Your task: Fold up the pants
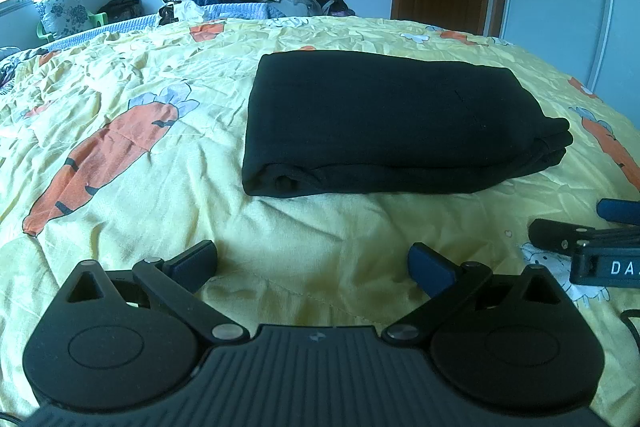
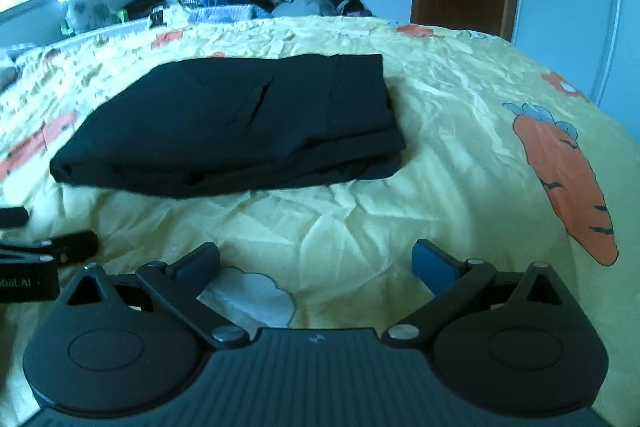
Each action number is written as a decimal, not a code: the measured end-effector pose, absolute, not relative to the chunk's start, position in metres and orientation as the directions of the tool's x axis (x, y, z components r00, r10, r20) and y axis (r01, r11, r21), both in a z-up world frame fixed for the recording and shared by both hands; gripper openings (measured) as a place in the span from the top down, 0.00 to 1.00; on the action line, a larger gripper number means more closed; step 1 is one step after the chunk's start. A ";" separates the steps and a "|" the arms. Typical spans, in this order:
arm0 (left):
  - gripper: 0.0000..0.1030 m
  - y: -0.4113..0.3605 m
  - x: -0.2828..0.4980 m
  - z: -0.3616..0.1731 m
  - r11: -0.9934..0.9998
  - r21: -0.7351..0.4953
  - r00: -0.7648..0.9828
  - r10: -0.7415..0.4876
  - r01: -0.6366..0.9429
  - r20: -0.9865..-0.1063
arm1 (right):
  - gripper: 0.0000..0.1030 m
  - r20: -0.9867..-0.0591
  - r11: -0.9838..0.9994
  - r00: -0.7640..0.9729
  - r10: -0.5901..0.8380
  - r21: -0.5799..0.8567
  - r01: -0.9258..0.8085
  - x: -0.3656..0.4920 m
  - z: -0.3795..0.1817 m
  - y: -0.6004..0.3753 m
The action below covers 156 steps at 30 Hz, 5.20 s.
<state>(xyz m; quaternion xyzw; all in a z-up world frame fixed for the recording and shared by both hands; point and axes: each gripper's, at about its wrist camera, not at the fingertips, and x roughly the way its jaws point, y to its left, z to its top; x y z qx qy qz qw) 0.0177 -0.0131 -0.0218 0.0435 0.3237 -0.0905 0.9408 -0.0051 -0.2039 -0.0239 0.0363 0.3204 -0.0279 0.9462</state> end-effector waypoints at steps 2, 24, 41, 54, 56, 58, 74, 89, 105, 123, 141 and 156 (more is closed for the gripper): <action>0.00 -0.013 0.018 -0.022 0.980 0.023 0.774 -0.142 0.198 -0.617 | 0.00 -0.612 0.997 0.789 -0.041 0.025 0.072 -0.004 -0.024 -0.199; 0.00 -0.013 0.018 -0.022 0.980 0.023 0.774 -0.142 0.198 -0.617 | 0.00 -0.612 0.997 0.790 -0.039 0.030 0.072 -0.005 -0.024 -0.197; 0.00 -0.013 0.018 -0.022 0.980 0.025 0.774 -0.141 0.199 -0.617 | 0.00 -0.612 0.997 0.790 -0.039 0.030 0.072 -0.005 -0.024 -0.197; 0.00 -0.015 0.019 -0.022 0.979 0.022 0.773 -0.146 0.202 -0.617 | 0.00 -0.612 0.997 0.790 -0.039 0.030 0.072 -0.005 -0.024 -0.197; 0.00 -0.015 0.019 -0.022 0.979 0.021 0.773 -0.146 0.202 -0.617 | 0.00 -0.612 0.997 0.790 -0.039 0.030 0.072 -0.005 -0.024 -0.198; 0.00 -0.015 0.019 -0.022 0.979 0.021 0.773 -0.146 0.202 -0.617 | 0.00 -0.612 0.997 0.790 -0.039 0.030 0.072 -0.005 -0.024 -0.197; 0.00 -0.014 0.019 -0.022 0.979 0.022 0.773 -0.146 0.202 -0.617 | 0.00 -0.612 0.997 0.790 -0.039 0.030 0.072 -0.005 -0.024 -0.196; 0.00 -0.014 0.019 -0.022 0.979 0.020 0.773 -0.147 0.202 -0.617 | 0.00 -0.612 0.997 0.790 -0.038 0.030 0.072 -0.005 -0.024 -0.197; 0.00 -0.014 0.019 -0.022 0.979 0.021 0.773 -0.147 0.202 -0.617 | 0.00 -0.612 0.997 0.790 -0.039 0.030 0.072 -0.005 -0.024 -0.197; 0.00 -0.014 0.019 -0.022 0.979 0.020 0.773 -0.147 0.202 -0.617 | 0.00 -0.612 0.997 0.790 -0.039 0.030 0.072 -0.005 -0.024 -0.197; 0.00 -0.014 0.019 -0.022 0.979 0.021 0.773 -0.146 0.202 -0.617 | 0.00 -0.612 0.997 0.790 -0.041 0.029 0.073 -0.005 -0.024 -0.197; 0.01 -0.015 0.018 -0.017 0.986 0.035 0.772 -0.106 0.164 -0.627 | 0.00 -0.605 0.991 0.795 -0.035 0.084 0.108 -0.013 -0.010 -0.189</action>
